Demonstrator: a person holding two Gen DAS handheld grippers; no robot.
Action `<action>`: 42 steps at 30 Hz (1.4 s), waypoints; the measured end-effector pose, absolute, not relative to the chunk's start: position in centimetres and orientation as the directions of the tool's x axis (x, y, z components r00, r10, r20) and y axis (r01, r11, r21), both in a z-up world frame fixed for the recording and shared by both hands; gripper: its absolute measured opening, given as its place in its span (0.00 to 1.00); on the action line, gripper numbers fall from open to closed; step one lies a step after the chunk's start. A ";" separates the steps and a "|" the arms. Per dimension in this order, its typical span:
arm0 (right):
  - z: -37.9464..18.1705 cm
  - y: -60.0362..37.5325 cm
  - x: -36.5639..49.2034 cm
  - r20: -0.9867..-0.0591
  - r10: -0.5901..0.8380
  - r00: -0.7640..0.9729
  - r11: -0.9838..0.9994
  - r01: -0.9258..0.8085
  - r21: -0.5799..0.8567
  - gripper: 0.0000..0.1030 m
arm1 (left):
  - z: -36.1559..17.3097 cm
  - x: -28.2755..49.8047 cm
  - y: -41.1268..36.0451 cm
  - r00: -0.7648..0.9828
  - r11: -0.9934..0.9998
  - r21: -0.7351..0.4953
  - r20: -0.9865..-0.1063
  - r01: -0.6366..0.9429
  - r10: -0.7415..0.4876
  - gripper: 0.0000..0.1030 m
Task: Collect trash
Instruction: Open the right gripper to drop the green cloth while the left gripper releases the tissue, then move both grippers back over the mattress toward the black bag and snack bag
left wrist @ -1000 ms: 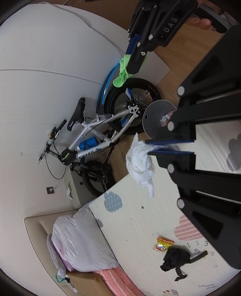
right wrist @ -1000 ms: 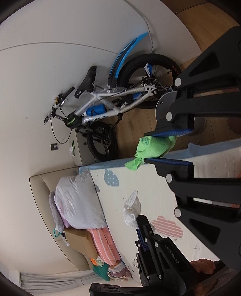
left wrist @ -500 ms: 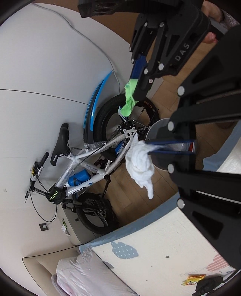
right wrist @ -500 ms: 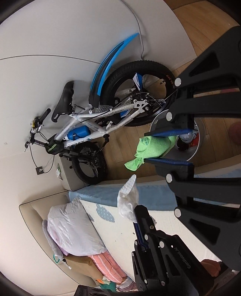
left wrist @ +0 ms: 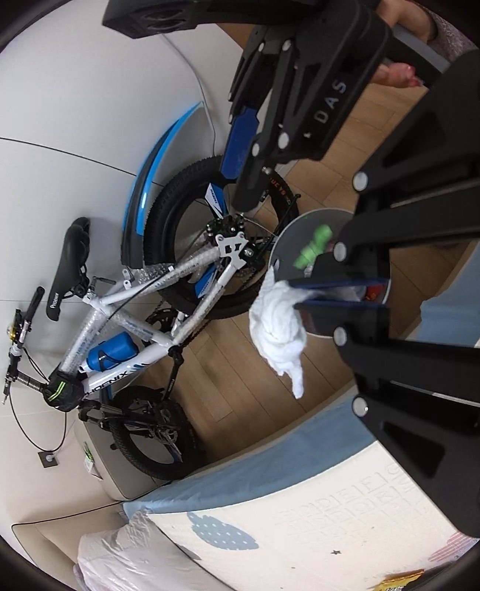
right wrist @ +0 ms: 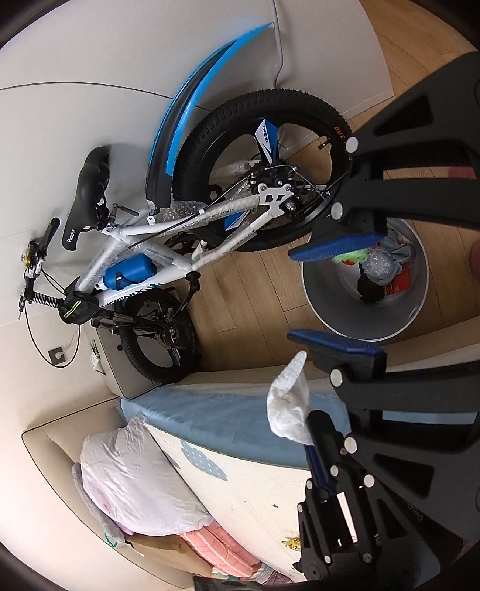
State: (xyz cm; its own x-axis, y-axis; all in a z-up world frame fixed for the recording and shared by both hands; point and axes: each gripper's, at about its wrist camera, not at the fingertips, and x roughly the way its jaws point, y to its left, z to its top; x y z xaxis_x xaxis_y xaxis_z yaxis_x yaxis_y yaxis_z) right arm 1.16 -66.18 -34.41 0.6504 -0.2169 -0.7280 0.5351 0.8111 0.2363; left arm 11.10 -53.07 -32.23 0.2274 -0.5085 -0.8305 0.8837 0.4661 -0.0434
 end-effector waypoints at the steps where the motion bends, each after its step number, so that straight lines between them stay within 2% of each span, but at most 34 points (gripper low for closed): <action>1: -34.5 -66.3 1.1 -0.728 -0.218 0.650 0.810 0.536 0.236 0.36 | -32.5 11.1 -53.2 0.225 0.466 -0.044 -0.833 0.884 -0.505 0.06; 8: -34.9 -67.1 -0.5 -0.735 -0.260 0.627 0.786 0.579 0.216 0.36 | -33.1 10.7 -54.6 0.164 0.425 -0.092 -0.834 0.900 -0.526 0.06; 11: -35.0 -67.6 -1.7 -0.736 -0.279 0.617 0.768 0.603 0.215 0.36 | -33.1 10.0 -55.4 0.153 0.407 -0.095 -0.831 0.909 -0.535 0.12; 12: -35.0 -67.7 -2.0 -0.736 -0.283 0.615 0.763 0.609 0.216 0.36 | -33.3 9.8 -55.7 0.153 0.403 -0.089 -0.833 0.911 -0.531 0.17; 13: -35.0 -67.9 -2.3 -0.737 -0.286 0.613 0.758 0.615 0.218 0.36 | -33.4 9.6 -56.1 0.161 0.405 -0.078 -0.837 0.911 -0.523 0.37; 14: -35.0 -68.0 -2.6 -0.736 -0.290 0.612 0.754 0.620 0.218 0.36 | -33.5 9.4 -56.3 0.171 0.409 -0.067 -0.838 0.910 -0.518 0.62; 16: -34.9 -68.3 -3.2 -0.731 -0.301 0.612 0.742 0.632 0.223 0.37 | -33.6 9.3 -56.5 0.192 0.416 -0.050 -0.831 0.908 -0.521 0.70; 28: -32.4 -65.8 -3.7 -0.718 -0.292 0.632 0.764 0.605 0.222 0.37 | -31.9 11.0 -52.8 0.210 0.503 -0.086 -0.839 0.860 -0.502 0.70; 36: -28.1 -59.9 -2.4 -0.690 -0.269 0.672 0.823 0.533 0.197 0.36 | -28.1 11.3 -45.5 0.284 0.580 -0.074 -0.817 0.811 -0.502 0.70; 42: -24.4 -53.1 -0.6 -0.657 -0.218 0.722 0.882 0.434 0.184 0.39 | -25.0 11.9 -36.7 0.403 0.685 -0.027 -0.791 0.728 -0.460 0.70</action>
